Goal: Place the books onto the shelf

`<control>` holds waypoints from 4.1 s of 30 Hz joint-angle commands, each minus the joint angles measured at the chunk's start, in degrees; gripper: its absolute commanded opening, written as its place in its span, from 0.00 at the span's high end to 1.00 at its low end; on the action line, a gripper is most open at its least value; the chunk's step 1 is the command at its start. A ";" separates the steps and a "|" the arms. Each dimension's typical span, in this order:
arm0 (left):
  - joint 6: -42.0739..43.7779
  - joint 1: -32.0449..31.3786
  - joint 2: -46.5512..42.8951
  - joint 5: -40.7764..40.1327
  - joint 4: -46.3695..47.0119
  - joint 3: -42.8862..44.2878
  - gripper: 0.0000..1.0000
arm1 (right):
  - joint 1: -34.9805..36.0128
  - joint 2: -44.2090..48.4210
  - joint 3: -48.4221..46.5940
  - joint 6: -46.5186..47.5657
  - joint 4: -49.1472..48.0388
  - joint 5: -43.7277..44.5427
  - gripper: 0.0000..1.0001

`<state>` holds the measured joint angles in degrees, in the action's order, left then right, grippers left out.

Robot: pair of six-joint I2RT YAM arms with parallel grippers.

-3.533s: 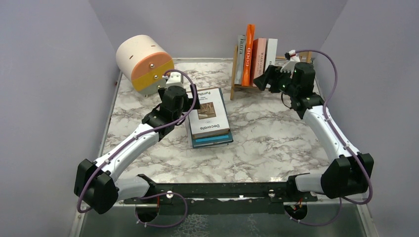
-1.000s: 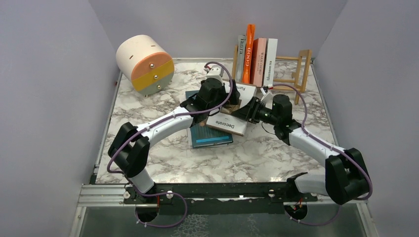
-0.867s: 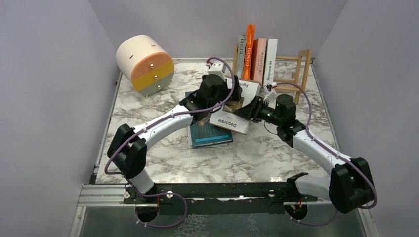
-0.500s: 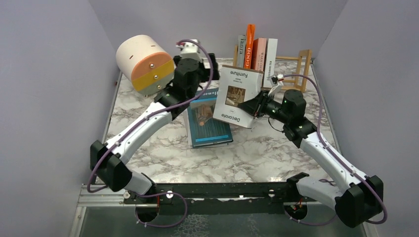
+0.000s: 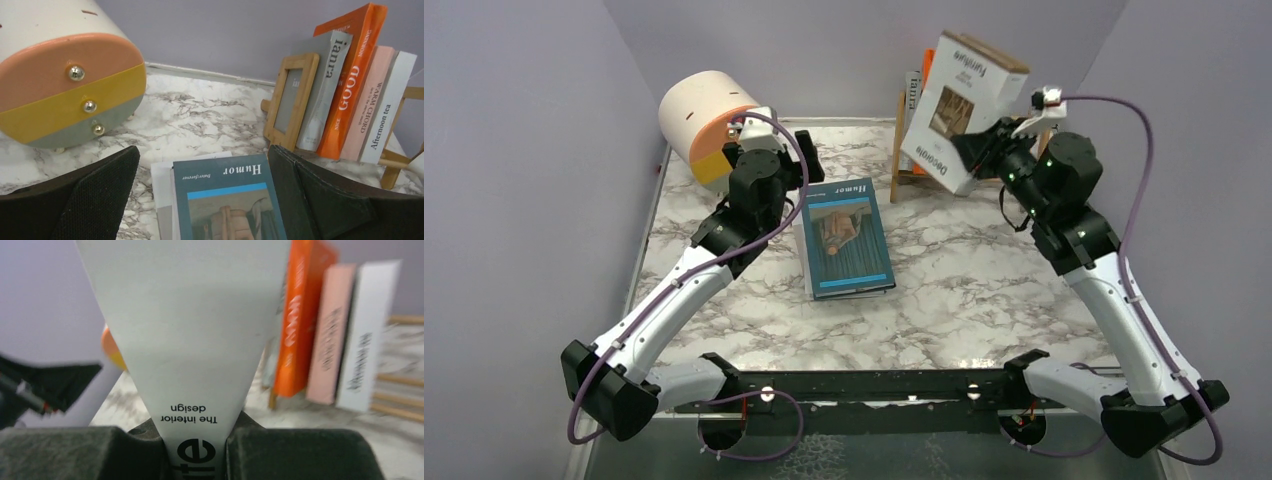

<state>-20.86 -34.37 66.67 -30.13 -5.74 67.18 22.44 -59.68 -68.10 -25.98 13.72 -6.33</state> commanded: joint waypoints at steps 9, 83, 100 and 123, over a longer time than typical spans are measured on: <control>-3.85 -0.17 1.24 5.11 0.40 -6.07 0.01 | -1.61 -17.78 -23.25 19.69 7.91 39.98 0.99; -3.30 0.09 8.88 7.03 0.63 -5.41 0.01 | -17.25 -44.50 -13.40 19.77 -12.27 11.53 0.50; -3.52 0.08 8.09 6.97 0.61 -5.96 0.01 | -17.25 -34.58 -12.70 14.80 -6.10 18.33 0.42; -3.74 0.20 6.88 6.60 0.64 -7.78 0.01 | -22.84 -40.25 -12.84 6.32 -9.71 -6.77 0.33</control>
<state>-24.75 -34.35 74.98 -23.77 -5.63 60.07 -0.49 -97.78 -81.19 -17.91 8.45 -2.66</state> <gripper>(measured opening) 0.990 0.665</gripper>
